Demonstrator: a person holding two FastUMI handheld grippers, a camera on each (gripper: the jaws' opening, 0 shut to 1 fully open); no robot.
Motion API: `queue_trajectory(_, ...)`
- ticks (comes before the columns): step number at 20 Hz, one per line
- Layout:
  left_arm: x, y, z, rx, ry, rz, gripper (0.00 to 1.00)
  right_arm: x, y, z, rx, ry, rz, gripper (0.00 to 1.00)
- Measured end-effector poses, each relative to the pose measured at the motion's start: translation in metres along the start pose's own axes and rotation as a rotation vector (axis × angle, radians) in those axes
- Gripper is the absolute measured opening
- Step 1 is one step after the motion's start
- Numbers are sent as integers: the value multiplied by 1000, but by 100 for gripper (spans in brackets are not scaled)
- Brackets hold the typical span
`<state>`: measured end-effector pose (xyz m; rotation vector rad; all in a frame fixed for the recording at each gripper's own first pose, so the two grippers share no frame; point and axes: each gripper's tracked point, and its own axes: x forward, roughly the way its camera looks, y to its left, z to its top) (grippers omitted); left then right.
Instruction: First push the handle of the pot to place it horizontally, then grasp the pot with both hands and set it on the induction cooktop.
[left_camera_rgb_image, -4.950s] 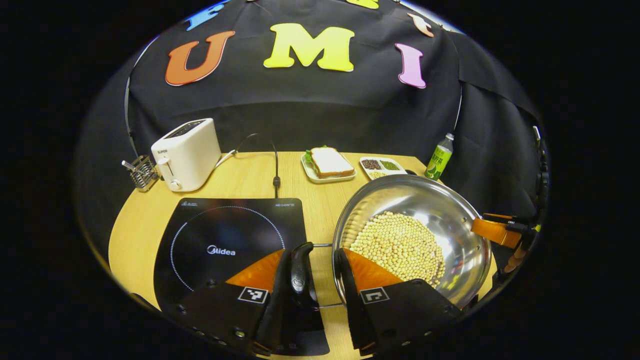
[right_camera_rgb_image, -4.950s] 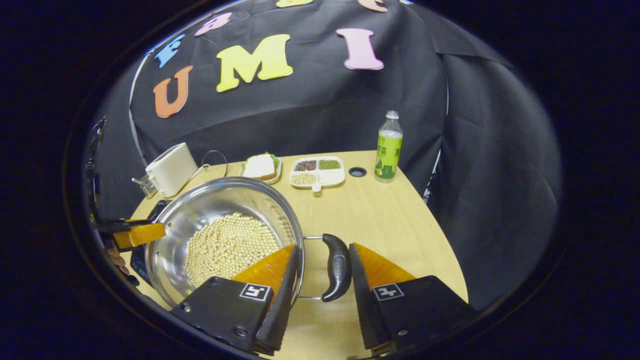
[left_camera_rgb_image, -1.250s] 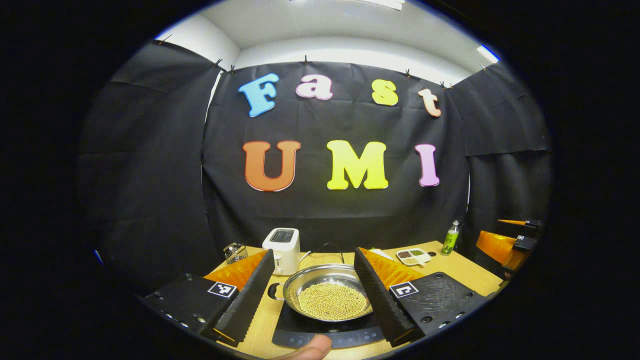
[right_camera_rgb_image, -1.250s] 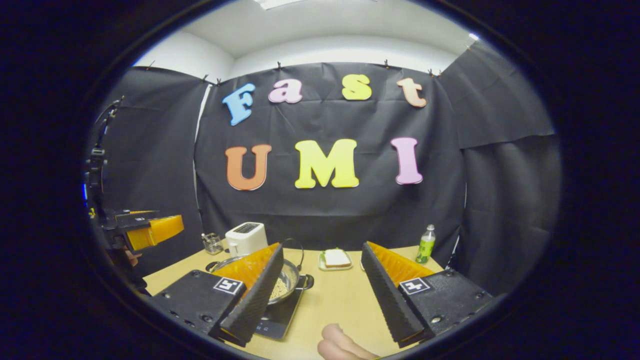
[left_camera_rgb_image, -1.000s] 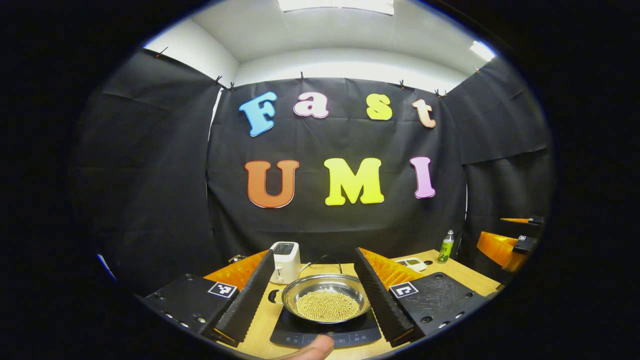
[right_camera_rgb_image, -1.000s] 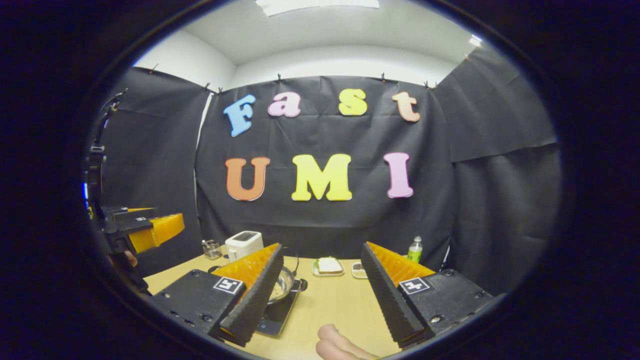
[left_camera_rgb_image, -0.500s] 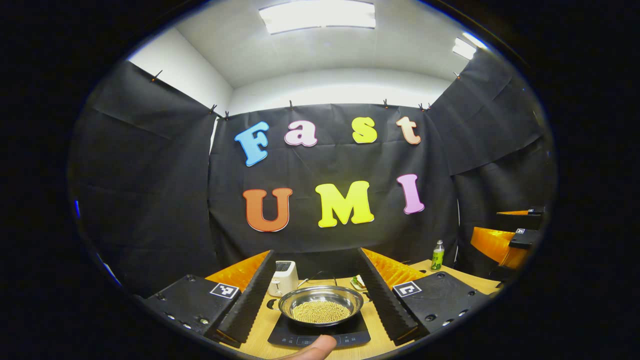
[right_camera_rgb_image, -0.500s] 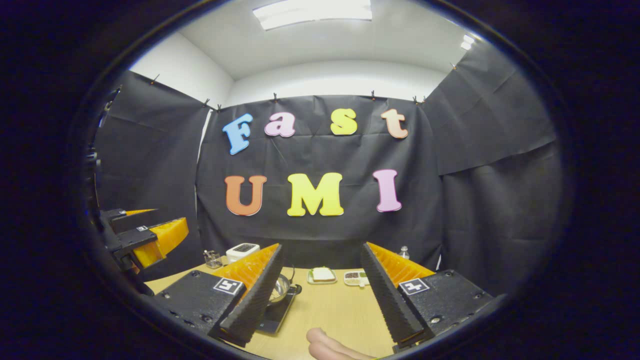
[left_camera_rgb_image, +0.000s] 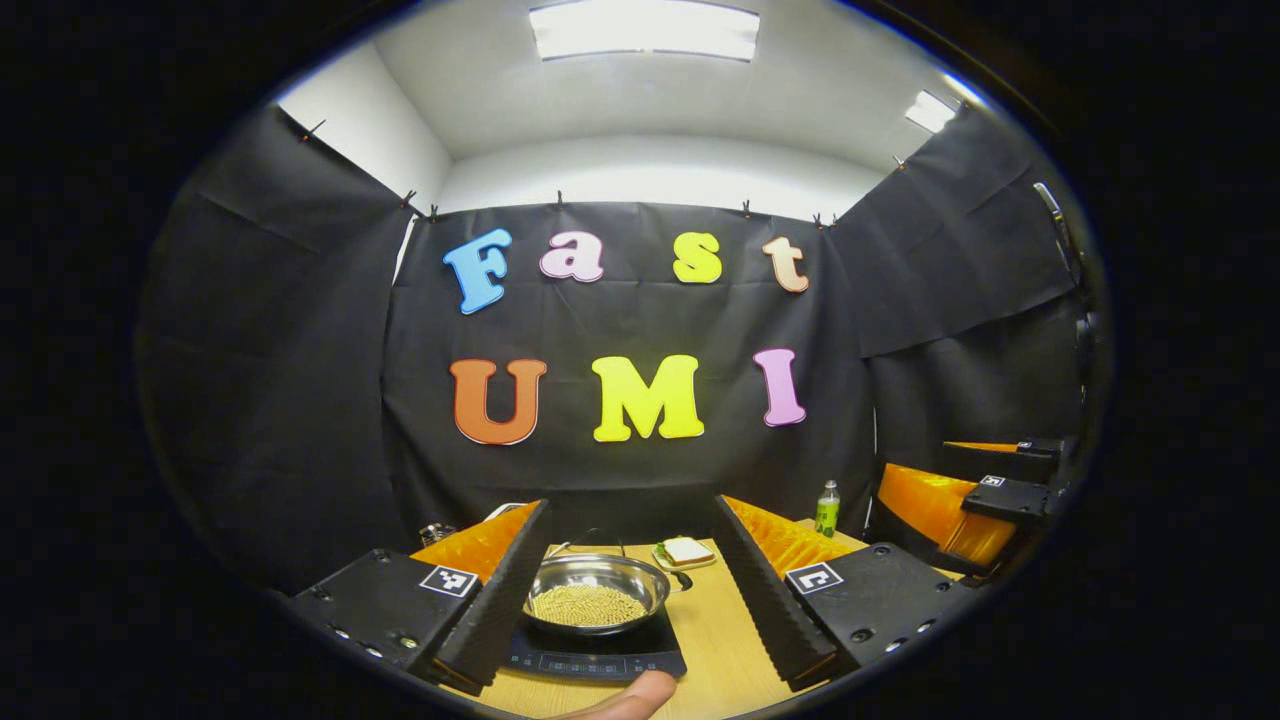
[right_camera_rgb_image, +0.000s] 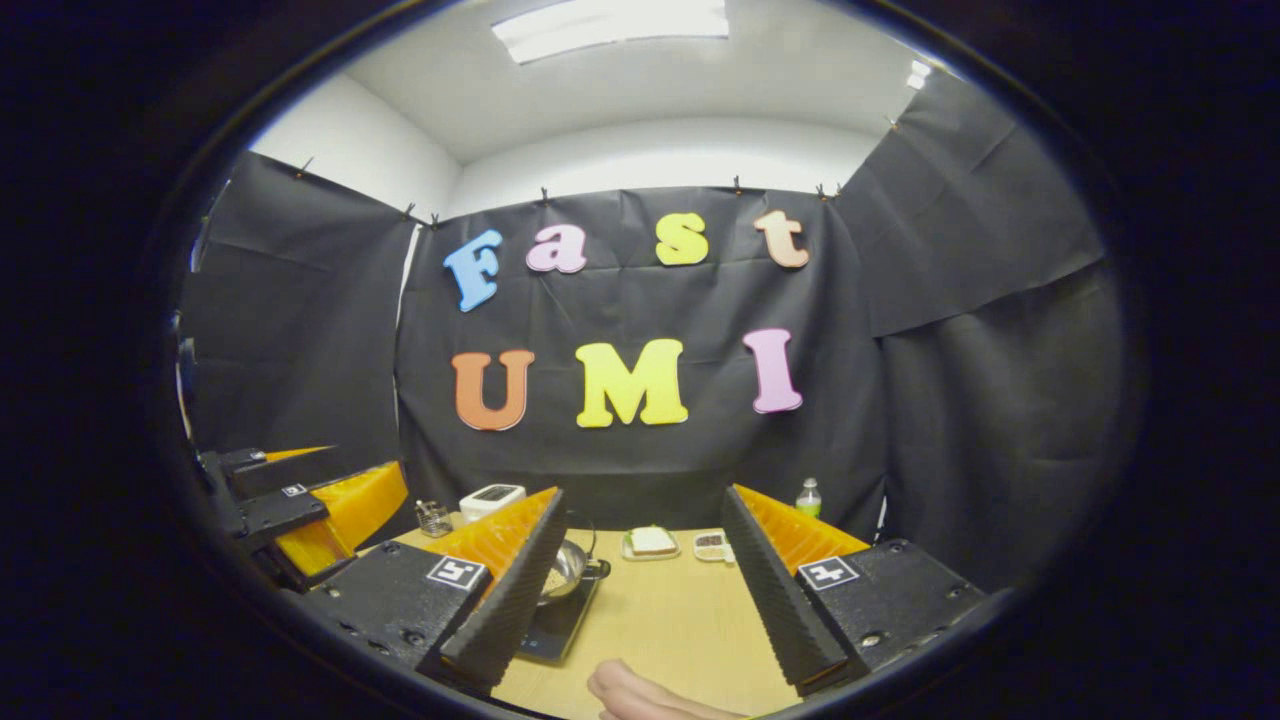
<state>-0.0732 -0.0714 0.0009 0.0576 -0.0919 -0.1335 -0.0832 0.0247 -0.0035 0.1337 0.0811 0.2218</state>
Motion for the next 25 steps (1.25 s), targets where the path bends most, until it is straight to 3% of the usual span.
queue_trajectory(10,-3,23,-13,-19,24,51,96,4,10,-11,-28,20,15,98)
queue_trajectory(25,-4,14,-20,1,30,11,96,2,21,-23,5,56,93,98)
